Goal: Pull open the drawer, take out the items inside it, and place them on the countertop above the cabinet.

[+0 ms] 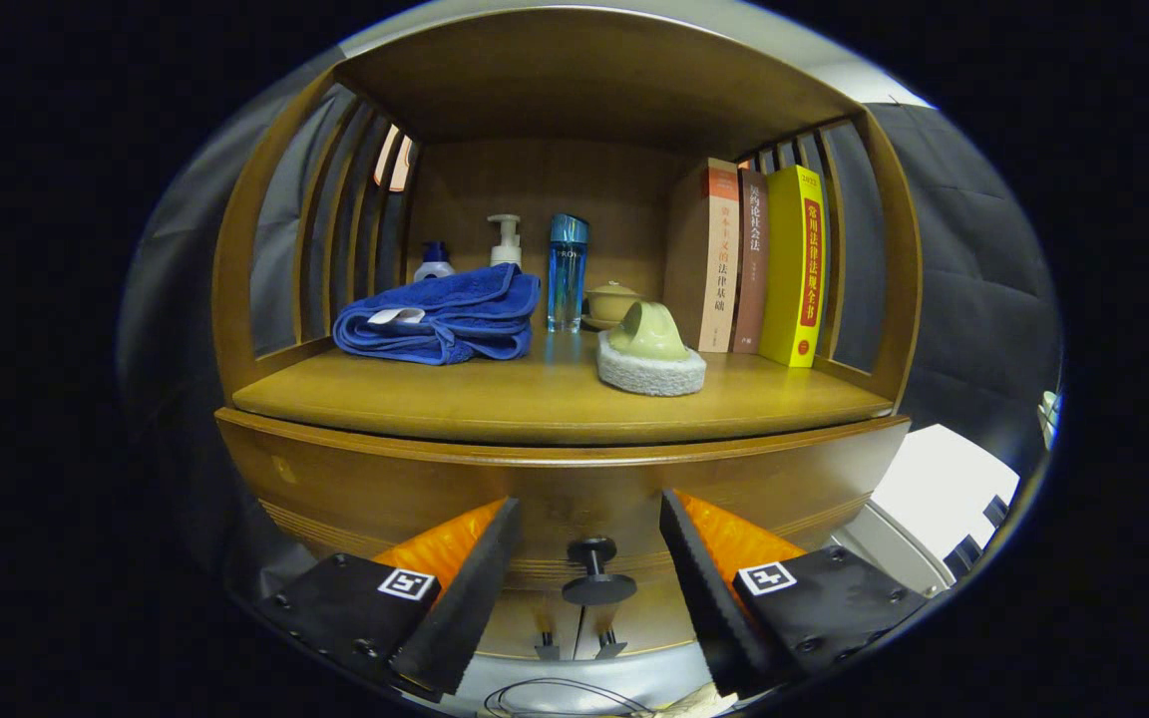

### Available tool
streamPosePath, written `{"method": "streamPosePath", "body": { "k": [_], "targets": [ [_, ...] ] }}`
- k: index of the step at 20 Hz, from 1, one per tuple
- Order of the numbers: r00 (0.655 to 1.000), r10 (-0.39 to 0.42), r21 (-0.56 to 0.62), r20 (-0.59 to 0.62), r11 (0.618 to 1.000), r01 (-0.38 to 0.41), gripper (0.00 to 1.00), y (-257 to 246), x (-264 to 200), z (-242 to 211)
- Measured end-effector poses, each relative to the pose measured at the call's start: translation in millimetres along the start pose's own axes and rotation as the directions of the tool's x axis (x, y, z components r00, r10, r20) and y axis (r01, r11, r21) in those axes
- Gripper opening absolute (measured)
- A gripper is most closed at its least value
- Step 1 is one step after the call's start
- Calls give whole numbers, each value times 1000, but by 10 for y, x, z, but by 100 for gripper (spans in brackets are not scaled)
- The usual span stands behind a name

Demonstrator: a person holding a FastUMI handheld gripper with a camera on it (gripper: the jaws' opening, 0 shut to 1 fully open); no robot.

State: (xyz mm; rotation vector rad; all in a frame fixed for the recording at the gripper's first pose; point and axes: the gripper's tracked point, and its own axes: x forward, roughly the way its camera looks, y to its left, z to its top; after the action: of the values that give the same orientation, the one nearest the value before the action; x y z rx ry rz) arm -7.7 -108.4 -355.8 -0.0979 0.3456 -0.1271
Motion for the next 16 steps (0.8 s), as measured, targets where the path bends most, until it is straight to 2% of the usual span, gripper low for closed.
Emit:
{"method": "streamPosePath", "body": {
  "k": [8, 10, 13, 16],
  "targets": [
    [1000, 29, 0, 0, 1000, -29, 95, -14, 53, 10],
    [1000, -2, 4, 10, 1000, 2, 96, -110, 24, 96],
    [998, -10, 61, 63, 998, 6, 96, -155, -88, 524],
    [993, -10, 64, 118, 998, 2, 96, -204, -221, 1165]
  ]
}}
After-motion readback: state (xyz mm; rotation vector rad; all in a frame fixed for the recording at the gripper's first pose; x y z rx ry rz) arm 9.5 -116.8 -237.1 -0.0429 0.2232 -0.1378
